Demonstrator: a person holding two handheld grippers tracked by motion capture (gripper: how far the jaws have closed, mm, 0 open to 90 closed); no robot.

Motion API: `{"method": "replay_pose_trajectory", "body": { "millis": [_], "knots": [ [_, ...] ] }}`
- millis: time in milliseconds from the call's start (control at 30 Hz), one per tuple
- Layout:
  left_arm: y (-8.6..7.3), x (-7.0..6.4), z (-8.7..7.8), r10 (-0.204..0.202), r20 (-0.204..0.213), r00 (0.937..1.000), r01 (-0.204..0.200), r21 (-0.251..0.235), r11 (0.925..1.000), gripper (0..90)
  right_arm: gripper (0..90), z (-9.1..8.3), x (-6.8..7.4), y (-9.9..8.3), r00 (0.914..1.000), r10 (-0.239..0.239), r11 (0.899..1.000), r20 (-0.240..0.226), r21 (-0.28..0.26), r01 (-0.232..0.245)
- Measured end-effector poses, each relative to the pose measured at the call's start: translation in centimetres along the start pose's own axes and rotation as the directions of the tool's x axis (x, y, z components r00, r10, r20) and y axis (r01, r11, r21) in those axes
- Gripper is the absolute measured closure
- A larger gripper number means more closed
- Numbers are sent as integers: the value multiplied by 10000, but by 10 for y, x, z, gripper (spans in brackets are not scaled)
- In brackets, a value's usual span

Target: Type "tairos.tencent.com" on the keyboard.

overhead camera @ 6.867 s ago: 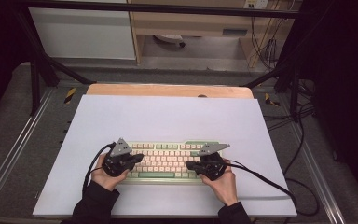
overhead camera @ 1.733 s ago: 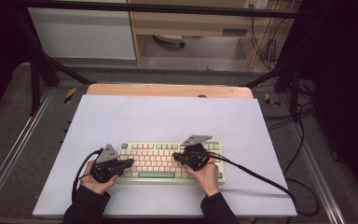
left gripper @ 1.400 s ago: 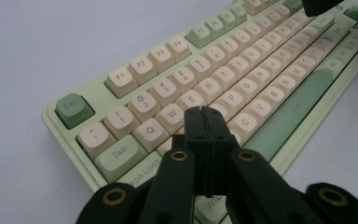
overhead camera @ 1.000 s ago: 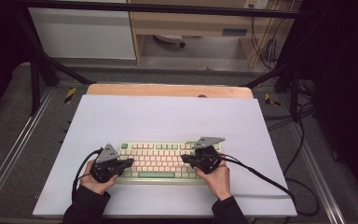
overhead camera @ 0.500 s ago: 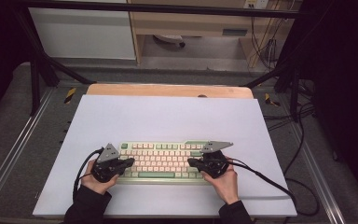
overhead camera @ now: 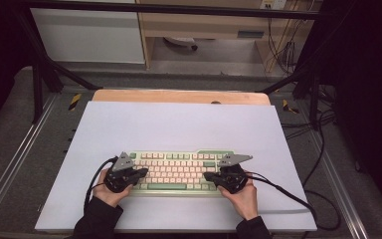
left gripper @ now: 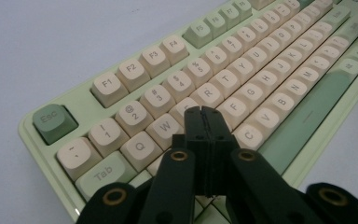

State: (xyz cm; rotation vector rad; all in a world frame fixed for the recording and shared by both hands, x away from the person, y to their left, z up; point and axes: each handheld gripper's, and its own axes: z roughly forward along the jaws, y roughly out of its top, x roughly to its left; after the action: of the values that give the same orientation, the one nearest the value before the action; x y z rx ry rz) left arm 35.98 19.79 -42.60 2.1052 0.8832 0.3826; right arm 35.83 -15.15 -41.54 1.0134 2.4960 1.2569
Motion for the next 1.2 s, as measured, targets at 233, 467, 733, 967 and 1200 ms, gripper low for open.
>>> {"method": "replay_pose_trajectory", "body": {
  "millis": [233,467,733,967,1200],
  "knots": [
    [-1,0,4,40,-42,10000,-39,93,9999,898,900,-1,1,0,10000,27,10000,-4,-42,-27],
    [-1,0,4,42,-31,10000,-42,41,10000,898,900,0,1,-1,10000,26,10000,-10,-25,-26],
    [-2,0,5,64,-50,10000,-64,60,10000,898,900,0,1,-1,10000,-9,10000,-18,-43,9],
    [-3,0,6,109,-46,9999,-109,76,9999,898,900,0,1,-1,10000,-7,10000,-29,-28,7],
    [-1,-1,-1,111,22,9999,-111,-55,9999,898,900,-2,1,0,10000,-24,10000,-66,-61,23]
  ]
}}
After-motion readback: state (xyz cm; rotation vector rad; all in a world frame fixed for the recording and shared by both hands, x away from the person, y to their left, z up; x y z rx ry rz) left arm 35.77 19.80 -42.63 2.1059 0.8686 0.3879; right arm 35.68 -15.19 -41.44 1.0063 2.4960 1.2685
